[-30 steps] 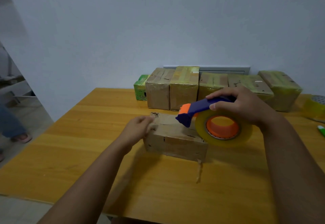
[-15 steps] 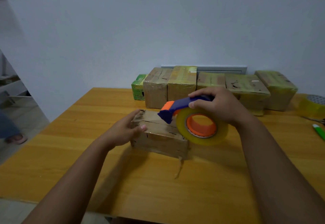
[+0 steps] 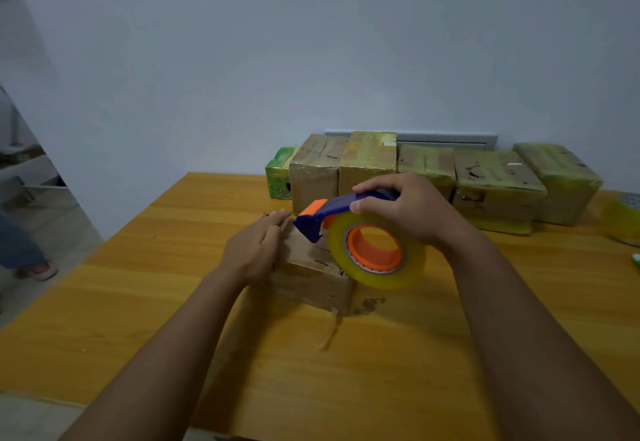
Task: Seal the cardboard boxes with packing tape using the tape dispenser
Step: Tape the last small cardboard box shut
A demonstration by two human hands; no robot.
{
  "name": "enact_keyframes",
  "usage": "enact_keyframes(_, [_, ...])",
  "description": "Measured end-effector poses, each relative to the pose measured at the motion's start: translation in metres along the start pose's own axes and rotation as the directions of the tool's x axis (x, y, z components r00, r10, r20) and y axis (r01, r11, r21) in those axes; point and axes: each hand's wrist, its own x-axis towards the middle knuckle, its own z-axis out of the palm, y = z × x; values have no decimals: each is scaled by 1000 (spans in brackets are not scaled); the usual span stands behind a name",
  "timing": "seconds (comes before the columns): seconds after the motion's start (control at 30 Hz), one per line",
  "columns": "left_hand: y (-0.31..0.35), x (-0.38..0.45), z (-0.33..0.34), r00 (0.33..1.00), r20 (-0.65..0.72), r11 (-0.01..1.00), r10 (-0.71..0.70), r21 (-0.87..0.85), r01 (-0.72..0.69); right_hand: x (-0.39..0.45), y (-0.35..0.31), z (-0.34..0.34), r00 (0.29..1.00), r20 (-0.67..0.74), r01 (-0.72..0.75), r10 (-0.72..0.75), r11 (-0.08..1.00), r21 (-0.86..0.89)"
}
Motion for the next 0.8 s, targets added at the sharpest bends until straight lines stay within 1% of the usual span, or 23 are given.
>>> enact_keyframes(0.13, [3, -1, 2, 999, 24, 997, 24, 68, -25, -1, 0, -6, 999, 47, -9, 8, 1000, 11])
enact_keyframes(0.23, [3, 2, 2, 999, 39, 994, 37, 105, -41, -1, 1, -11, 996, 91, 1, 2, 1000, -30])
enact_keyframes(0.33, [-2, 6, 4, 998, 49, 988, 34, 148, -41, -8, 9, -20, 995, 100, -5, 11, 998, -62])
enact_keyframes(0.4, [-4, 7, 6, 998, 51, 983, 43, 174, -51, -17, 17, -27, 996, 88, -19, 25, 997, -69])
enact_keyframes(0.53, [-4, 7, 8, 998, 13, 973, 69, 221, -70, -38, 32, -33, 997, 63, -35, 37, 998, -42])
enact_keyframes(0.7, [-1, 4, 7, 995, -19, 969, 100, 230, -93, -57, 50, -28, 999, 33, -6, 6, 1000, 7])
enact_keyframes(0.8, [0, 1, 7, 994, -41, 968, 103, 232, -91, -61, 58, -20, 1000, -19, 24, -23, 999, 34])
